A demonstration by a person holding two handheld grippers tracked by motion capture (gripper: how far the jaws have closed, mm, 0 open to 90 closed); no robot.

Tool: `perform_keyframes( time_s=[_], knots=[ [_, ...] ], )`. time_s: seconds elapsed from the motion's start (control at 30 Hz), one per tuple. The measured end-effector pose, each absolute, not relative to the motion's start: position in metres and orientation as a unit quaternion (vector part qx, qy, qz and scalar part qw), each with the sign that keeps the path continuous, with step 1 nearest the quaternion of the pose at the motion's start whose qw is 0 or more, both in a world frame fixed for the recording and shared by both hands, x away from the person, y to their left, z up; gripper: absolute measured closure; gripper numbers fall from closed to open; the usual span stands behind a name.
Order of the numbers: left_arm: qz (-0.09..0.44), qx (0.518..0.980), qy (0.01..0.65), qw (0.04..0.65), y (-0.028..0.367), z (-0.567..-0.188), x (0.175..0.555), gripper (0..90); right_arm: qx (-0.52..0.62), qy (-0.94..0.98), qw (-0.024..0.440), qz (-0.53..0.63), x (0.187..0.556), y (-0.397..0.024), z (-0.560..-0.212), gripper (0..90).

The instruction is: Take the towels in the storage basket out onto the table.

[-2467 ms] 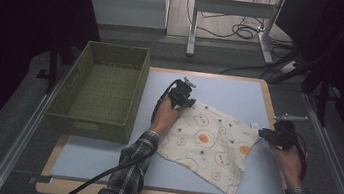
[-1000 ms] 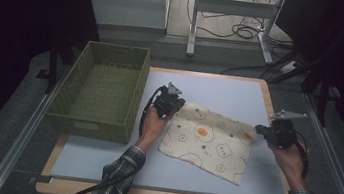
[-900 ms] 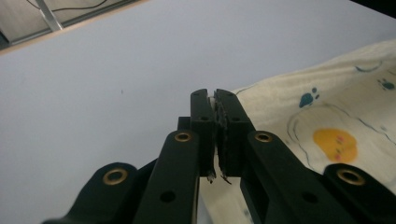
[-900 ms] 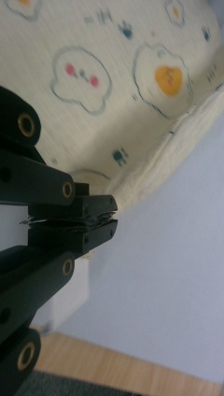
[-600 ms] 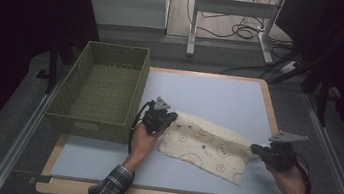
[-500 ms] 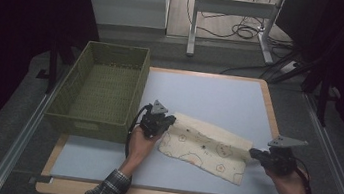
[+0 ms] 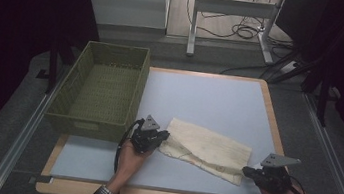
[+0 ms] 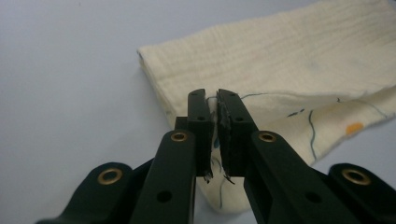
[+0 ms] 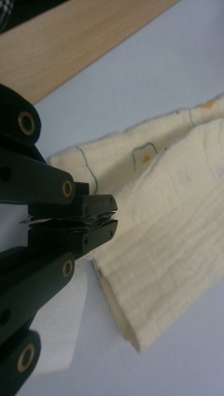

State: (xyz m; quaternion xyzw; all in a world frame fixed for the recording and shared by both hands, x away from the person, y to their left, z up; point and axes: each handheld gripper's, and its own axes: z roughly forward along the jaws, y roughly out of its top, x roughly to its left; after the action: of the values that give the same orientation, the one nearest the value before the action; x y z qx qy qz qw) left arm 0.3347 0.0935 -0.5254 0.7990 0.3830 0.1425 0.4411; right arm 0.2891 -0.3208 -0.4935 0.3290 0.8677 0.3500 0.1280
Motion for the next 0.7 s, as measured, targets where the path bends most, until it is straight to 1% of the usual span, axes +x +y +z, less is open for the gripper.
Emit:
perform_keyframes(
  time_s=[0.33,0.43,0.47,0.53,0.57,0.63,0.7],
  knots=[
    [0.129,0.795,0.387,0.449,0.1,-0.531,0.32,85.3,0.321,0.871,0.114,0.353,0.275,-0.321,-0.498,86.4],
    [0.124,0.796,0.389,0.447,0.102,-0.534,0.314,83.5,0.321,0.873,0.103,0.352,0.271,-0.321,-0.502,86.0],
    [0.118,0.796,0.393,0.446,0.104,-0.535,0.312,81.7,0.321,0.874,0.098,0.351,0.27,-0.321,-0.504,85.7],
    [0.112,0.793,0.4,0.445,0.107,-0.537,0.308,73.2,0.32,0.876,0.092,0.349,0.269,-0.321,-0.507,83.4],
    [0.111,0.792,0.403,0.445,0.11,-0.537,0.307,68.5,0.322,0.875,0.09,0.351,0.269,-0.321,-0.508,80.7],
    [0.119,0.789,0.41,0.442,0.114,-0.535,0.303,63.8,0.325,0.872,0.091,0.353,0.268,-0.324,-0.505,74.6],
    [0.127,0.786,0.415,0.44,0.118,-0.531,0.3,61.5,0.329,0.87,0.098,0.354,0.268,-0.327,-0.5,71.9]
  ],
)
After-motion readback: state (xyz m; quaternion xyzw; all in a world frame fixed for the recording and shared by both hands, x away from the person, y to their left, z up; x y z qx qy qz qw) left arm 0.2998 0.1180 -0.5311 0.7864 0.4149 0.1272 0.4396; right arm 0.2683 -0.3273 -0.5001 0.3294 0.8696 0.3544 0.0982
